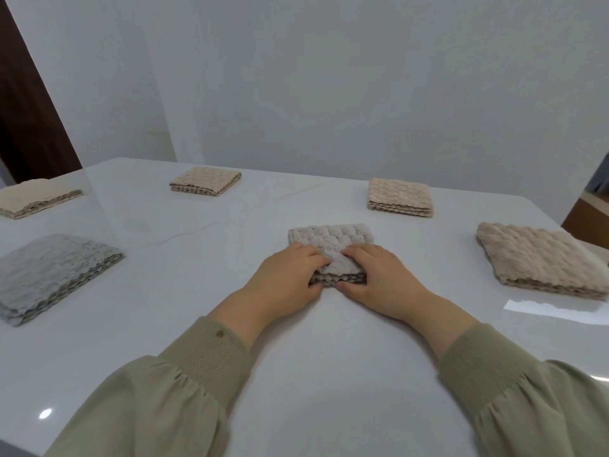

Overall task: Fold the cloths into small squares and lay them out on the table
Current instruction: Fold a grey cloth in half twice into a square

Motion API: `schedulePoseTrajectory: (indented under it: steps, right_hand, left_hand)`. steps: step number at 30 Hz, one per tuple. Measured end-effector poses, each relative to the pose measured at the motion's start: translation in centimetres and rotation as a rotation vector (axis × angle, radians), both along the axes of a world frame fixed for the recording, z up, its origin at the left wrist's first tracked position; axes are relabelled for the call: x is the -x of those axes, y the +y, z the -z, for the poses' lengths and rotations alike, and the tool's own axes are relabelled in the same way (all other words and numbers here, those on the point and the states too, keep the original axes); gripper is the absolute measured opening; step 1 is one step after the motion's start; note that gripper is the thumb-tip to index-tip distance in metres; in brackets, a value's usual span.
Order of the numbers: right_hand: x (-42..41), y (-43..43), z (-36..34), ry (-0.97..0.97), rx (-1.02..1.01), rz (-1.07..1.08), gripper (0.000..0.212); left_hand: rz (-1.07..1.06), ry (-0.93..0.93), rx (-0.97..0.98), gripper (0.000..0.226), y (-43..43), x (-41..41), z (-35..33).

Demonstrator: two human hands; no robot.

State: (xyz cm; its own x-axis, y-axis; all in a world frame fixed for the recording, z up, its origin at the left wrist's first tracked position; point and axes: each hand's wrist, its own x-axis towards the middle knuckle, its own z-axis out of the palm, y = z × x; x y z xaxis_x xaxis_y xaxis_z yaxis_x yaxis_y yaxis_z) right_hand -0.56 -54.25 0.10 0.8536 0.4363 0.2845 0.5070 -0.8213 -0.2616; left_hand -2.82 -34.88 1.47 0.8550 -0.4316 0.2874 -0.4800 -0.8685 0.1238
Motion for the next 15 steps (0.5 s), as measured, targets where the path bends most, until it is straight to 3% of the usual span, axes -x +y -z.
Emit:
schedulePoseTrajectory:
  steps: [7,11,15]
  right_hand:
    - [-0.7,0.0,-0.2,0.066,0.008,0.025,0.074]
    - [-0.5,0.0,-0.4,0.054,-0.004,0.036,0.076]
    - [-0.3,-0.2,-0.6,-0.082,-0.045,0.080,0.058]
  left_hand:
    - [-0.048,-0.020,-0.117,0.044,-0.3,-0.2,-0.4]
    - [-0.070,-0.090,0.163,0.029,0.0,-0.7,0.2]
    - [-0.134,-0.129,0.407,0.035,0.8,-0.7,0.2]
